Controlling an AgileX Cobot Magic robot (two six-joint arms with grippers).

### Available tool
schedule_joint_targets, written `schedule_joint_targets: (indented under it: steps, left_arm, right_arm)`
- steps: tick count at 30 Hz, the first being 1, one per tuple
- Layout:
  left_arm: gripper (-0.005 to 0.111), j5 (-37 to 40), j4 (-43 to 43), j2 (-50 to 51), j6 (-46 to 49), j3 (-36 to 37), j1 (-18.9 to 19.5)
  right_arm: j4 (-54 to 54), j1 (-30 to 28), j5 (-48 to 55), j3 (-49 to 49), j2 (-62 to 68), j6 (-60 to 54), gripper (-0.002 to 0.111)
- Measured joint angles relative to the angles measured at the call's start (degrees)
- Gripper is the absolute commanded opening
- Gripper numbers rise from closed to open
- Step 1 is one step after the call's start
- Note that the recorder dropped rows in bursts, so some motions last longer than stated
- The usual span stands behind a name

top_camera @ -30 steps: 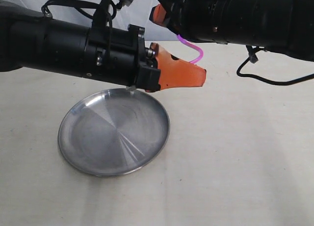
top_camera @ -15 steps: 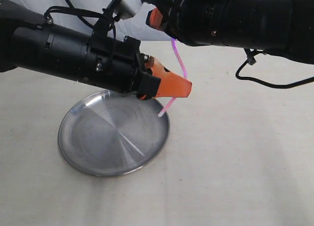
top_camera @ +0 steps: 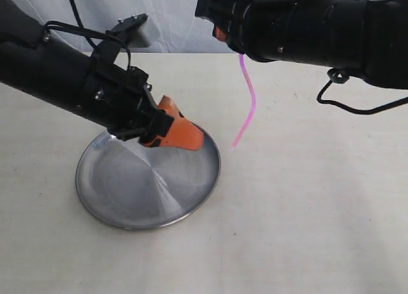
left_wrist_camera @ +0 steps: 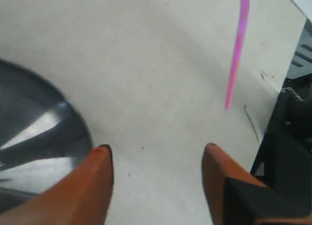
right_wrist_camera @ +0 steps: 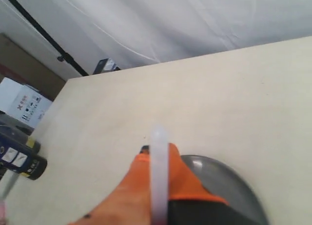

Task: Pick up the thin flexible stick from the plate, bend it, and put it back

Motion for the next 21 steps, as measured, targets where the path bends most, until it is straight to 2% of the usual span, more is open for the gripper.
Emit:
schedule_joint_targets:
  steps: [2,4,11,16,21]
  left_arm:
    - [0.015,0.2,3.4,-1.5,-2.6,0.0,1.7]
    - [0.0,0.3,6.7,-3.5,-5.9,0.0,3.3]
    - [0.0,0.4,15.5,-13.1,-13.7,0.0,8.3]
    - [0.0,0.8,18.1,-20.5,-16.2,0.0,8.8]
    - [0.0,0.9,25.8,-26.7,-22.5,0.0,8.9]
  right_arm:
    - [0.3,0.0,0.7,0.0,2.2,0.0,-0.001]
    - [1.1,0.0,2.0,0.0,4.8,0.1,-0.001]
    - [2.1,0.0,10.0,-3.1,13.9,0.2,-0.001]
    - [2.2,0.0,14.0,-9.3,19.5,0.2,-0.001]
    - [2.3,0.0,20.6,-15.2,25.3,0.2,-0.001]
